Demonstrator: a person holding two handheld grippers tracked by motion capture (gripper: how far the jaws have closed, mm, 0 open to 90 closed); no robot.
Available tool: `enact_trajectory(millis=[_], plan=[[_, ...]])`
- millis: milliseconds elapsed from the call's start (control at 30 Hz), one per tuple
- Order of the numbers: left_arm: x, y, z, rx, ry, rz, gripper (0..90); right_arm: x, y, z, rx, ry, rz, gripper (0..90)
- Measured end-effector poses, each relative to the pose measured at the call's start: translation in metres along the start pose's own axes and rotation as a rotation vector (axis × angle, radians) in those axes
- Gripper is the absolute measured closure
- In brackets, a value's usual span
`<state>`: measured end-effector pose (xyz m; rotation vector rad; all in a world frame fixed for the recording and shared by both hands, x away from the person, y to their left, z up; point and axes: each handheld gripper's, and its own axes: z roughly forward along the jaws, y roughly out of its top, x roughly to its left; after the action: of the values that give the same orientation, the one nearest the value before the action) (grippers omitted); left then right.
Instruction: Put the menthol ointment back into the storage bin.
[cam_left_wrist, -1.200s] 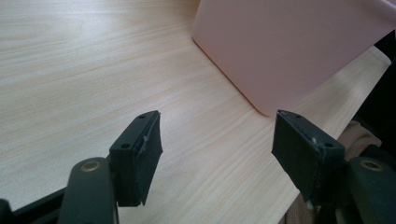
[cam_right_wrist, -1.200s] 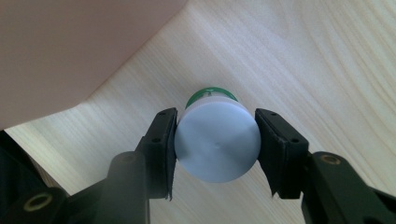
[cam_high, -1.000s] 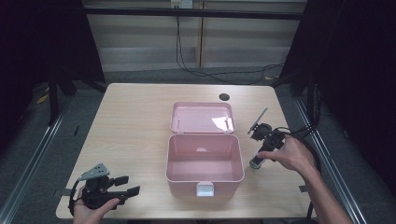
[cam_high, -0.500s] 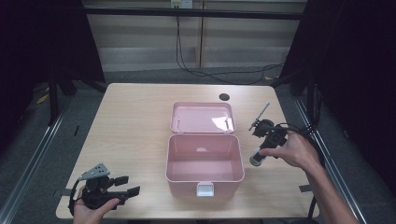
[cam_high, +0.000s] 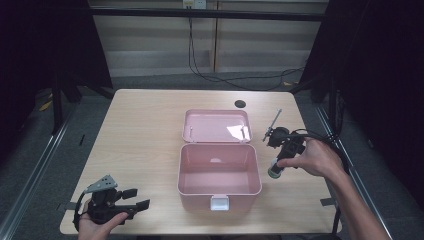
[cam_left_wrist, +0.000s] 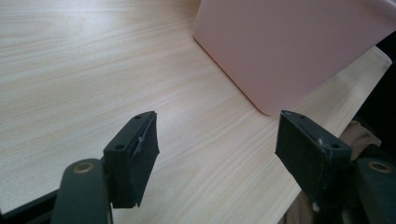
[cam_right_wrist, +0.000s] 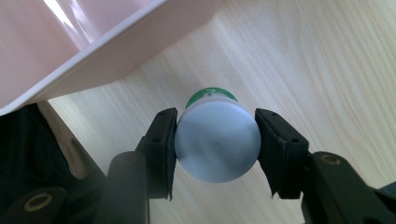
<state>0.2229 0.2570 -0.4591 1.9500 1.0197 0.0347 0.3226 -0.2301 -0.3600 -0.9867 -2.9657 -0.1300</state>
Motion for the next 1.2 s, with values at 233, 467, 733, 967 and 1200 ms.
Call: enact_trajectory(millis=[233, 467, 733, 967, 1200], plan=[[0.001, 0.0, 0.001, 0.008, -0.004, -0.008, 27.8, 0.005, 0.003, -0.017, -0.023, -0.024, -0.019, 51.2], [0.002, 0.0, 0.001, 0.007, -0.013, -0.014, 24.4, 0.01, 0.005, -0.028, -0.039, -0.037, -0.039, 51.2], [0.002, 0.0, -0.002, -0.034, -0.052, 0.001, 16.0, 0.014, 0.011, -0.043, -0.074, -0.042, -0.058, 51.2], [0.002, -0.001, -0.004, -0.043, -0.079, 0.026, 16.0, 0.019, 0.016, -0.056, -0.099, -0.048, -0.083, 51.2], [0.0, -0.001, -0.002, -0.025, -0.055, 0.048, 16.2, 0.026, 0.025, -0.064, -0.109, -0.055, -0.112, 51.2]])
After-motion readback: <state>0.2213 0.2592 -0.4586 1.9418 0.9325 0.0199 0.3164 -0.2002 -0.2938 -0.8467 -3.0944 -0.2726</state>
